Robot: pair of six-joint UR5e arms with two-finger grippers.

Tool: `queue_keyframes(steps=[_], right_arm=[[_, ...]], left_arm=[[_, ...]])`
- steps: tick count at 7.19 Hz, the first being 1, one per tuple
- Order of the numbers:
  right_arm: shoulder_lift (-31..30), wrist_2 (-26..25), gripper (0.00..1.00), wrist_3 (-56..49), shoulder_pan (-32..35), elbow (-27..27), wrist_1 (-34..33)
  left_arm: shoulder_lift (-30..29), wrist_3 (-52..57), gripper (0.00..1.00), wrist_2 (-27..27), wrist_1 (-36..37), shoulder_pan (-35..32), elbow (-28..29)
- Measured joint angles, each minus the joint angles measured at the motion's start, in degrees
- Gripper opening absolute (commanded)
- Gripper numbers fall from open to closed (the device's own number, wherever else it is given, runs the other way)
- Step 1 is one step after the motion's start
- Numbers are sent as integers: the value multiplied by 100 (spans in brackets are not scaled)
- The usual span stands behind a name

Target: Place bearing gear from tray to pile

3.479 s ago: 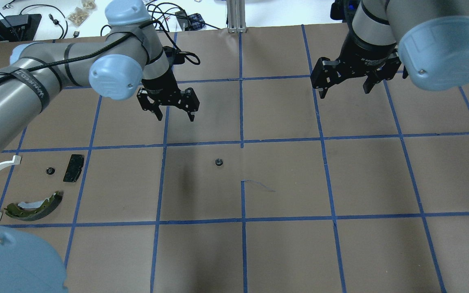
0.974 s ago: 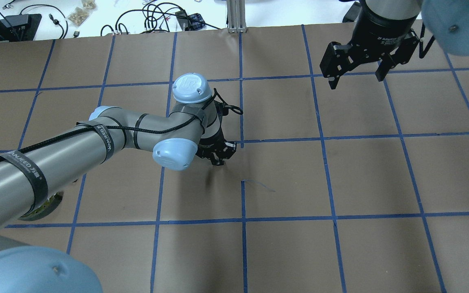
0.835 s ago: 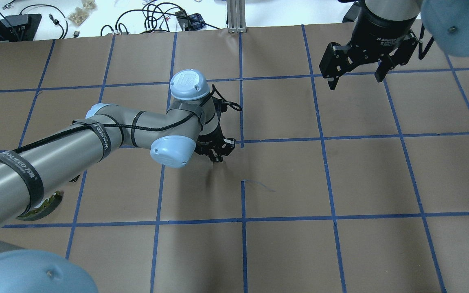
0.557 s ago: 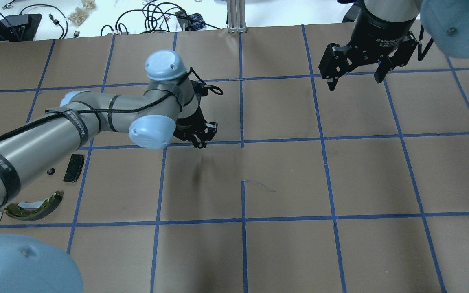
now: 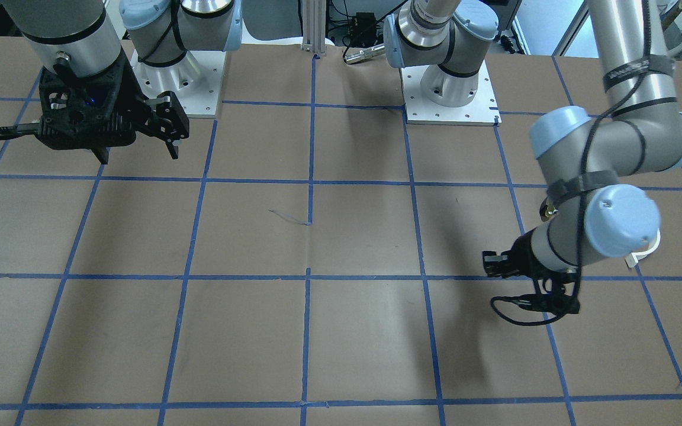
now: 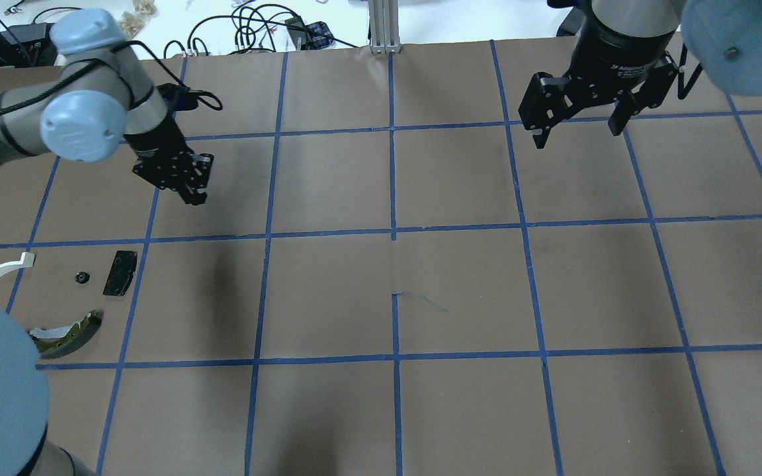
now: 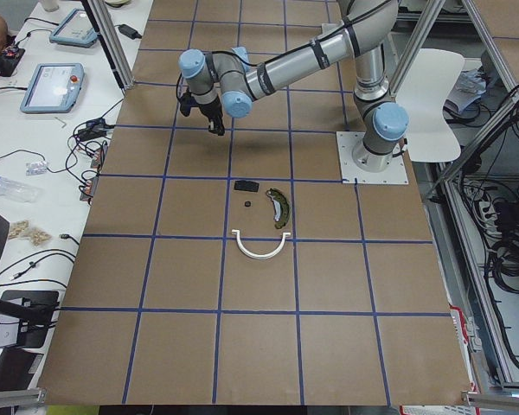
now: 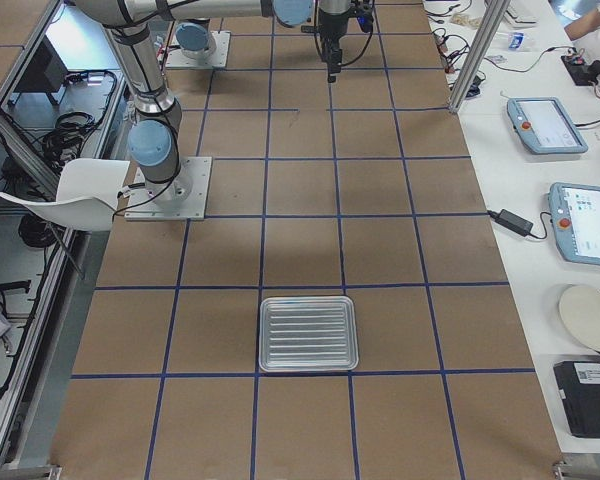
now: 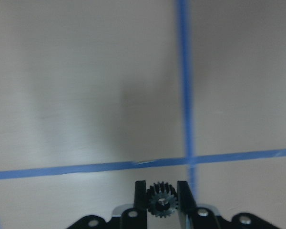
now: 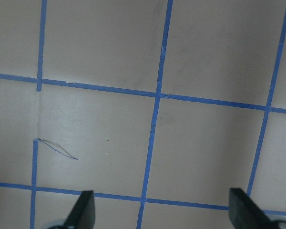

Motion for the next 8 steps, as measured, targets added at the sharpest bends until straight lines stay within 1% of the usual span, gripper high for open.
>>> queue_keyframes(steps=[2, 4, 5, 8], right_arm=[[4, 0, 100, -15, 0, 3, -3], [6, -1, 100, -20, 0, 6, -3], [6, 3, 100, -21, 0, 9, -3], [9, 4, 100, -23, 0, 9, -7]], left_arm=[[-26, 1105, 0, 164, -28, 1082, -12], [-133, 1828, 0, 188, 11, 1787, -31], [-206, 1971, 0, 190, 27, 1972, -43], [-451, 2165, 0, 191, 91, 2255, -80]])
